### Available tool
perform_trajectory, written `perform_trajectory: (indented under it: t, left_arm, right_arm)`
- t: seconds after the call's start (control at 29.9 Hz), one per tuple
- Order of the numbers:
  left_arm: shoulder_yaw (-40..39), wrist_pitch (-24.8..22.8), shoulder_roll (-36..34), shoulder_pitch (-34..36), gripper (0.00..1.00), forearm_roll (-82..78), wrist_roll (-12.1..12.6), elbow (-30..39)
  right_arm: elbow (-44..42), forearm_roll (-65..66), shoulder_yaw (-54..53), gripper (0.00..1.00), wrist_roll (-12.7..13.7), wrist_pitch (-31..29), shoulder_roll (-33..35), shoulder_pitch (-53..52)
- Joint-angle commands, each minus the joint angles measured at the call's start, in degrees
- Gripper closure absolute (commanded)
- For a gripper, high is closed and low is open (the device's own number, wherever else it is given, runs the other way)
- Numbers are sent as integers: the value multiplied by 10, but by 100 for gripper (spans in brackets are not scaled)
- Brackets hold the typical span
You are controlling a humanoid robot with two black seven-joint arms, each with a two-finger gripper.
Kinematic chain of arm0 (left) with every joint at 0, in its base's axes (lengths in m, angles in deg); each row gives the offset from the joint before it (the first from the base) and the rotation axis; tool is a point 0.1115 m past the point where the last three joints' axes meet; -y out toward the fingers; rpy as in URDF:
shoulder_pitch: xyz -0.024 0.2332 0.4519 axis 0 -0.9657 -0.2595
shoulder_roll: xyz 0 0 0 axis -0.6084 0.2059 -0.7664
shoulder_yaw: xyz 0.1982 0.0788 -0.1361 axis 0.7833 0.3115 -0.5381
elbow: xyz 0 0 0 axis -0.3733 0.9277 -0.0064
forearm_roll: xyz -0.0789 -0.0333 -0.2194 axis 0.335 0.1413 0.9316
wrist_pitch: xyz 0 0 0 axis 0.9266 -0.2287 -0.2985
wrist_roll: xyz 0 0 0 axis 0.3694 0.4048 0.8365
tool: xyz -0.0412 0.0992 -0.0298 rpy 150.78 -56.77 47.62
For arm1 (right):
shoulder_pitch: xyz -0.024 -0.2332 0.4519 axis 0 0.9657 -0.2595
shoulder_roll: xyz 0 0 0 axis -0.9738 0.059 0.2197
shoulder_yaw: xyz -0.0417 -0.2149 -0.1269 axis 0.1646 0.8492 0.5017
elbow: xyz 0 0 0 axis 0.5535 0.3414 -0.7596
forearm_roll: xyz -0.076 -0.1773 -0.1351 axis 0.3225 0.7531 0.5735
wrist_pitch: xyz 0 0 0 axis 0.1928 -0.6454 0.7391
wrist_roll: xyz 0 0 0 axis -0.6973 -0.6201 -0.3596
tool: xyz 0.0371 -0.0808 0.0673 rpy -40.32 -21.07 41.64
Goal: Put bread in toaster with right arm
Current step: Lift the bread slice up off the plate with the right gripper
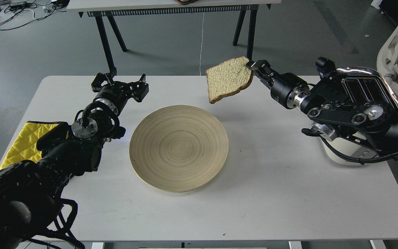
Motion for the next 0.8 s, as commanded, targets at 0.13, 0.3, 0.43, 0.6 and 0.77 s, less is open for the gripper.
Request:
perform_trajectory:
  t: [0.13,0.3,0.43,0.6,0.77]
  left_arm:
    - [0,0,0,0,0,0,0,0]
    - [0,0,0,0,0,0,0,0]
    - [0,0,0,0,0,0,1,0]
    - [0,0,0,0,0,0,0,0]
    - [0,0,0,0,0,0,0,0]
  right_arm:
    - [2,28,92,92,10,-2,122,-135]
    - [1,97,173,92,17,4,185,-185]
    - [7,164,225,92,21,-1,229,-209]
    - [12,207,273,93,23,-1,259,-218]
    - [13,224,302,93,32,-2,264,-219]
